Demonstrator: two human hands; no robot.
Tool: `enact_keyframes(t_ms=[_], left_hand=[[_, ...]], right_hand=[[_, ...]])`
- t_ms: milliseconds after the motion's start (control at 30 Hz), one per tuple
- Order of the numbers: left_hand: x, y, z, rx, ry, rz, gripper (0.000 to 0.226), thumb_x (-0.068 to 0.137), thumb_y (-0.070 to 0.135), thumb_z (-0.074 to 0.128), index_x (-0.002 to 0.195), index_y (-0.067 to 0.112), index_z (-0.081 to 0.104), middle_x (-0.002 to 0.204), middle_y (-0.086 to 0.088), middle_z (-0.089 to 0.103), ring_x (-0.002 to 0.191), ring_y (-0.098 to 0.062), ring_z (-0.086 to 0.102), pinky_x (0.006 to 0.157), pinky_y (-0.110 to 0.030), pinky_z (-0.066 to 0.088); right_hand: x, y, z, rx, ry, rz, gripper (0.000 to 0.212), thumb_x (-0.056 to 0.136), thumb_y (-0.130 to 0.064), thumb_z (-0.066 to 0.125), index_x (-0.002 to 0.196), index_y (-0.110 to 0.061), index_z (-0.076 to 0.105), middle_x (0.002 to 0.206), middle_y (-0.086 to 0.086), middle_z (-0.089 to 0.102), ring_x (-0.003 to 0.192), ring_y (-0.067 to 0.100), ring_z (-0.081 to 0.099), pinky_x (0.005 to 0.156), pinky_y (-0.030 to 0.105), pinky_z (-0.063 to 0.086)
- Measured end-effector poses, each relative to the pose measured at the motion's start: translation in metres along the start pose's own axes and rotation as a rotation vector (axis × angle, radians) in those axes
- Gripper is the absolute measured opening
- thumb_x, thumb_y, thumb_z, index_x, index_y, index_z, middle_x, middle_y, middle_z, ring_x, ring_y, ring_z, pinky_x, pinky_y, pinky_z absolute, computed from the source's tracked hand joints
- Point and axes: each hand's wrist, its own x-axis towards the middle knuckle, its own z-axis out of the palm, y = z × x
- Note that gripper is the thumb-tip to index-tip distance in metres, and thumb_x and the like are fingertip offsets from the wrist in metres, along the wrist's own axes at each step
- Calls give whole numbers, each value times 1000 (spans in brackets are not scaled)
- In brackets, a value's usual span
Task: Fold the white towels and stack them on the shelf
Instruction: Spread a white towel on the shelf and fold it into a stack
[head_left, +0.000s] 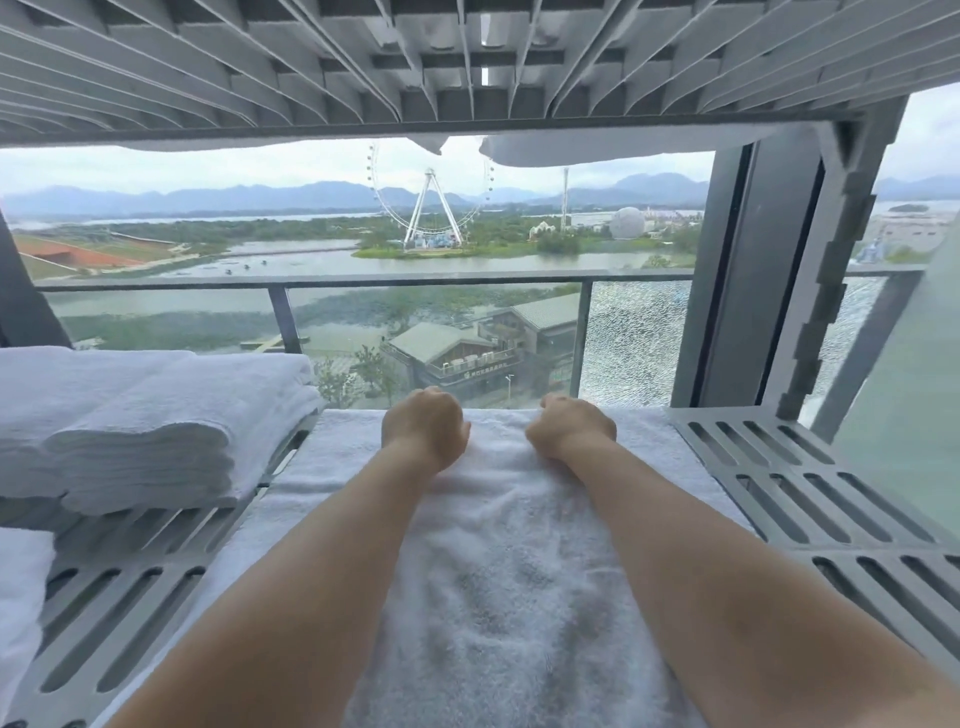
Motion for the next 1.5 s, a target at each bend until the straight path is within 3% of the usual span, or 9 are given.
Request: enact_keyframes(t_ms=[200,433,567,733,933,1100,1200,1267,1500], left_hand=[[22,1,11,-21,4,-30,24,99,26,50,93,17,72,105,-3,61,85,-26,66,73,-39,61],[39,-3,26,-18,-55,18,28,99,33,46,118,18,60,121,-5,60,108,-27,60,91,-44,54],[51,-11,33,47,-201,-9,51,98,39,38,145,19,45,149,-7,48,139,-32,39,114,-50,31],[56,-21,43,-87,-256,-53,54,99,42,34,147,18,43,149,-12,48,140,-33,38,118,-52,25],[45,-25,38,-193,-109,-25,31,98,31,45,124,19,58,122,-8,57,114,-28,52,102,-46,44],[27,-28,24,-111,126,-6,11,95,29,58,104,24,63,102,2,63,93,-19,56,87,-36,44],[14,-32,18,-132,191,8,8,95,27,62,100,22,65,96,4,67,88,-17,55,82,-31,41],[5,-35,10,-185,187,20,9,95,27,64,99,19,65,95,2,68,92,-19,60,81,-33,50],[-29,-42,-15,-171,251,2,3,96,27,62,96,28,64,90,4,71,79,-19,62,59,-29,42]], right_hand=[[6,-7,-4,-123,-69,-2,55,87,-35,40,141,-25,48,141,7,53,125,29,52,93,40,44],[16,-11,-9,-167,-134,20,57,86,-32,40,143,-27,45,141,6,53,127,30,51,99,43,45],[20,-7,-6,-124,-104,51,62,88,-33,42,149,-24,36,137,7,56,124,32,53,95,42,47],[19,0,2,-67,-4,41,55,89,-37,48,140,-17,43,119,6,62,108,28,59,81,36,48],[11,9,6,-64,276,-104,12,89,-20,55,100,-20,53,91,3,65,75,23,60,62,30,49],[6,5,0,-54,454,-229,6,87,-11,59,85,-16,60,102,-4,51,74,21,58,64,33,51],[5,0,-5,-46,418,-273,14,86,-6,53,83,-20,52,84,-5,60,71,21,62,56,27,42],[0,-3,-11,-70,356,-321,17,87,-6,49,95,-20,54,79,1,64,72,23,64,56,30,48],[-36,-6,-24,-100,305,-337,17,92,-18,52,81,-18,63,112,18,67,83,31,66,71,36,55]])
